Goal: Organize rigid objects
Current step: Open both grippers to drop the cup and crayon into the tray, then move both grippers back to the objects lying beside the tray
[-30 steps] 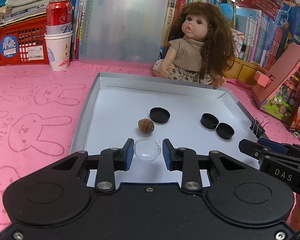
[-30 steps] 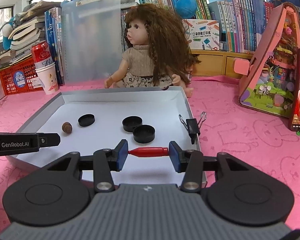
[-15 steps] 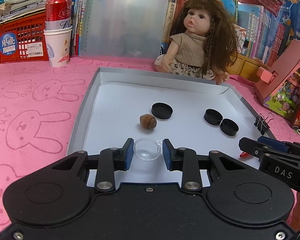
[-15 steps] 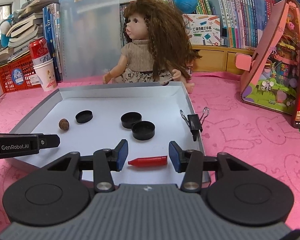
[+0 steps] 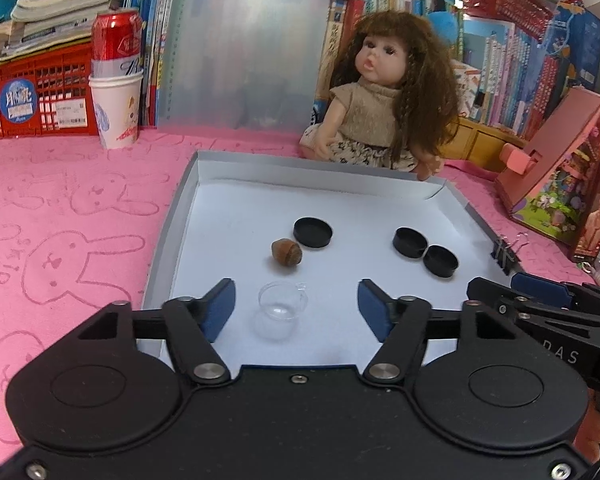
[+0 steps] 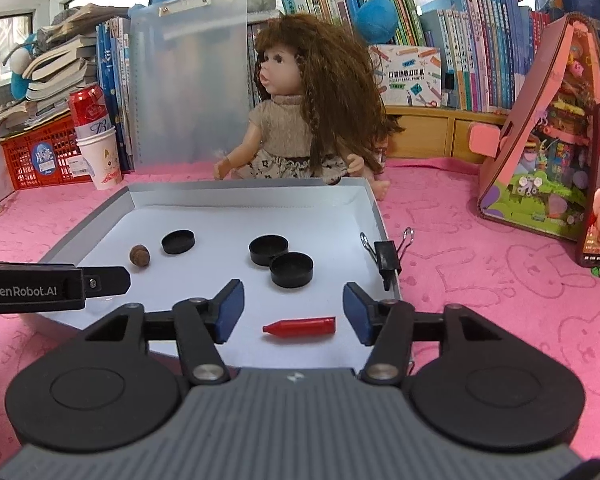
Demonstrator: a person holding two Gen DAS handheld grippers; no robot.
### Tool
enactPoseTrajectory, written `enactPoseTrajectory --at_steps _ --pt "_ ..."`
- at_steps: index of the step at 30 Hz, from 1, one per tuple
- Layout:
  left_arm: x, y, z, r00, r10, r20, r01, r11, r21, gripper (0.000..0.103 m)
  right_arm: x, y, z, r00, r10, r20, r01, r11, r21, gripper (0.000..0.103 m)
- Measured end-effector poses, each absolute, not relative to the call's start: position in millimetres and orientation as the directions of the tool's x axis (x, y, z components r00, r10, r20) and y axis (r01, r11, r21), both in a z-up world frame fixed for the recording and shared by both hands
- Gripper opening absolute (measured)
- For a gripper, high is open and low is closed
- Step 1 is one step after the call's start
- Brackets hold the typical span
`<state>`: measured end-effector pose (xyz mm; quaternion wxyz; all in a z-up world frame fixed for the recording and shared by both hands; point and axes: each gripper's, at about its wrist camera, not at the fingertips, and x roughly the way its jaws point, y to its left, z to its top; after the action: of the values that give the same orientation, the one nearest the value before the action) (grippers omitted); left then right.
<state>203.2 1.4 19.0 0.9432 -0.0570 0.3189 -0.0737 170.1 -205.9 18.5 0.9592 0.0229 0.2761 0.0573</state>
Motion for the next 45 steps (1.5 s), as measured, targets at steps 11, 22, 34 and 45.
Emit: enactPoseTrajectory --at_steps 11,22,34,45 --pt "165 0 37 0.796 -0.234 -0.558 0.179 0.972 -0.153 0.081 137 -208 35 0.868 0.152 -0.472 -0.135 0.988 0.07 0.088" --pt "123 0 46 0.795 -0.28 -0.538 0.239 0.96 -0.147 0.086 97 -218 41 0.875 0.191 -0.445 -0.17 0.981 0.087 0.092" --pt "71 7 34 0.78 -0.293 -0.553 0.259 0.956 -0.14 0.086 44 -215 37 0.886 0.258 -0.386 -0.282 0.959 -0.007 0.096" --pt "33 19 24 0.728 -0.307 -0.613 0.269 0.95 -0.157 0.086 21 -219 20 0.794 0.347 -0.499 -0.458 0.881 -0.116 0.097"
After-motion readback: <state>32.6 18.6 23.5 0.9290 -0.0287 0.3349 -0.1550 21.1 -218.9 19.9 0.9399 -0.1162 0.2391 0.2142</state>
